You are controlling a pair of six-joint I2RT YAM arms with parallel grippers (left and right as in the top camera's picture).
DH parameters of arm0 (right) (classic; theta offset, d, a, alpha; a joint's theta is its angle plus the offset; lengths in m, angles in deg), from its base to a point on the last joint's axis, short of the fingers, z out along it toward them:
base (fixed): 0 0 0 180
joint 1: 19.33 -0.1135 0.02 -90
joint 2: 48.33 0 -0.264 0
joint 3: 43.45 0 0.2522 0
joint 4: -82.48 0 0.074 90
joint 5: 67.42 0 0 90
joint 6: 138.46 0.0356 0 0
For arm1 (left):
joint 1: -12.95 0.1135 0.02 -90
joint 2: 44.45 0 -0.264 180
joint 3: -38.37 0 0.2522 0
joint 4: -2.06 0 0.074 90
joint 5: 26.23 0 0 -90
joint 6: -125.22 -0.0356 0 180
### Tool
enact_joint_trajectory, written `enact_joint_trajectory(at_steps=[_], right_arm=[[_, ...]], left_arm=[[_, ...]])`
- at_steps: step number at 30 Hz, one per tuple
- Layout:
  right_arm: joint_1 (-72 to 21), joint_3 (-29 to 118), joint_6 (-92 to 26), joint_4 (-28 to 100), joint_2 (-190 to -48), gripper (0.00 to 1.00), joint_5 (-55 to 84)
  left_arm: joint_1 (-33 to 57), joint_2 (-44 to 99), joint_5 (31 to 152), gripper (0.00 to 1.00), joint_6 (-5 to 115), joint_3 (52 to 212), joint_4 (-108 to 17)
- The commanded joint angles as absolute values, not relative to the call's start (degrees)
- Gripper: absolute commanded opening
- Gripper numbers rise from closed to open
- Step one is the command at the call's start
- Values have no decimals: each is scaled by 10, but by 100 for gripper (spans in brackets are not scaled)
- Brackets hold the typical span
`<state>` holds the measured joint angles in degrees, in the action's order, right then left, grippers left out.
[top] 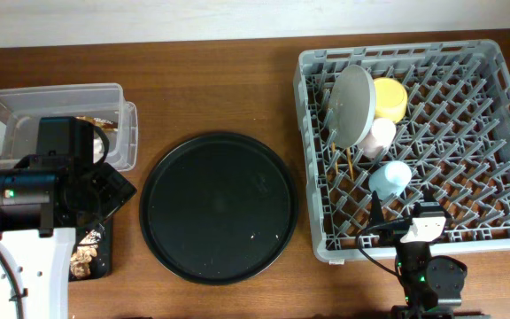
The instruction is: Sort waste into correct bins and load items into the dishwasher rack
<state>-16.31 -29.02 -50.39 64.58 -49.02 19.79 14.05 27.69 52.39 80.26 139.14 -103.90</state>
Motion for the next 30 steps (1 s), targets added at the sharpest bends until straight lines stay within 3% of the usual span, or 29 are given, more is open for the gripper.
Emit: enact_joint_trajectory(at_steps=[1, 18, 21, 25, 30], right_arm=[[-159, -294, -503, 642, -485, 98, 207], [-159, -294, -503, 642, -485, 98, 207], [-159, -294, -503, 642, -485, 98, 207], [-159, -294, -504, 642, -485, 98, 207], [-159, -294, -504, 642, -485, 98, 207]], left_arm=[[142, 272, 522, 99, 802, 1394, -1040], [142, 263, 491, 99, 801, 1366, -1066], [141, 180, 503, 99, 689, 1240, -915], [141, 9, 660, 99, 482, 990, -597], [141, -132, 691, 99, 467, 745, -339]])
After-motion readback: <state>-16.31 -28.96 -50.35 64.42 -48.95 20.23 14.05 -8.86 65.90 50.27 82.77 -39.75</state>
